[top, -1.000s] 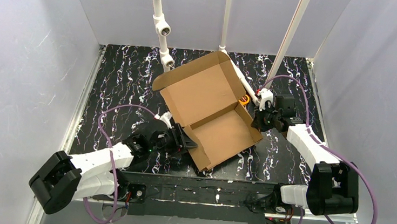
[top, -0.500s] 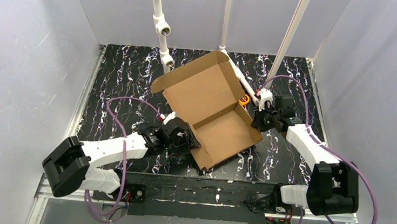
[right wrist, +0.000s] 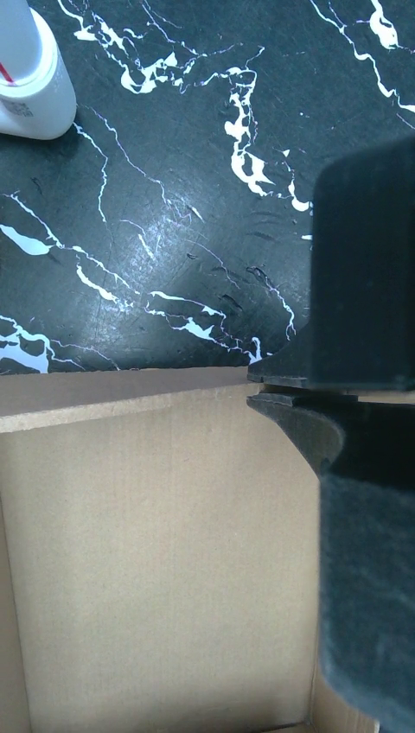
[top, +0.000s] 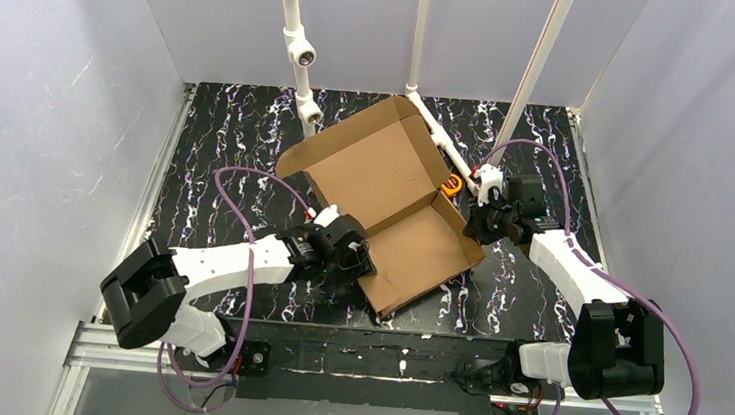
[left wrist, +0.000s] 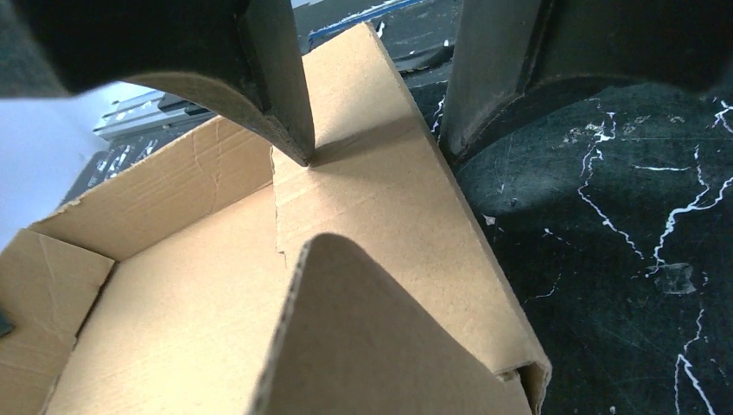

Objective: Fold the paper box

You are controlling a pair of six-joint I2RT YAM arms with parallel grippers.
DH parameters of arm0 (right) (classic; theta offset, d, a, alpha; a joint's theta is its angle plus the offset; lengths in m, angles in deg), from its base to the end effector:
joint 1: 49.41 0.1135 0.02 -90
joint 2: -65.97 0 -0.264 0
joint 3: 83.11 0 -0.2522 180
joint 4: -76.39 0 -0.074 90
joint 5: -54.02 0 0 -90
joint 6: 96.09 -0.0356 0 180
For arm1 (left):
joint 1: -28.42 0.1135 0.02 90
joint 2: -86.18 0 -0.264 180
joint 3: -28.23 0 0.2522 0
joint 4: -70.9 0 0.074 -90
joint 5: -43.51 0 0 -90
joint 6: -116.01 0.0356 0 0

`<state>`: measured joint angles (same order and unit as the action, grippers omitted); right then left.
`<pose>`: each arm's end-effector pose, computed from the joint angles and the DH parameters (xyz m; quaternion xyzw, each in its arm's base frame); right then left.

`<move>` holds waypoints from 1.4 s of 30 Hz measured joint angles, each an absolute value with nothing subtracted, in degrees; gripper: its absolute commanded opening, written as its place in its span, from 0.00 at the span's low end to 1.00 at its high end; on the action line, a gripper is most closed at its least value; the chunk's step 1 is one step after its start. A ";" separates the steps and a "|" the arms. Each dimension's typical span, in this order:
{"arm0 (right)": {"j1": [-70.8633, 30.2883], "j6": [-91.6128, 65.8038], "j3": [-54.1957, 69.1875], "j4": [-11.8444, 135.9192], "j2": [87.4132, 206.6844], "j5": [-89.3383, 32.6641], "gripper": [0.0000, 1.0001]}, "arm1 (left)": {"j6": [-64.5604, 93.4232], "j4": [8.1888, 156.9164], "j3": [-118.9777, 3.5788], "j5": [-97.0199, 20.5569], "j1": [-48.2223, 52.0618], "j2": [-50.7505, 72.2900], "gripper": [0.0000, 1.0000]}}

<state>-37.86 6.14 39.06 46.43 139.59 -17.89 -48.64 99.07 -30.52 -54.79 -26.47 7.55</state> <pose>0.2559 0.0636 0.2209 -0.2464 0.8830 0.1434 0.3728 0.1642 -0.2246 0.2053 -0.1853 0.9130 -0.2942 0.2133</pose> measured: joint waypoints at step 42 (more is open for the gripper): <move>-37.38 7.19 39.86 45.64 139.00 -12.01 0.30 | -46.17 120.86 -45.45 -63.53 -31.06 -6.25 0.06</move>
<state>-37.38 7.19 39.86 45.64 139.00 -12.01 -46.17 120.86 -45.45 -63.53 -31.06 -6.25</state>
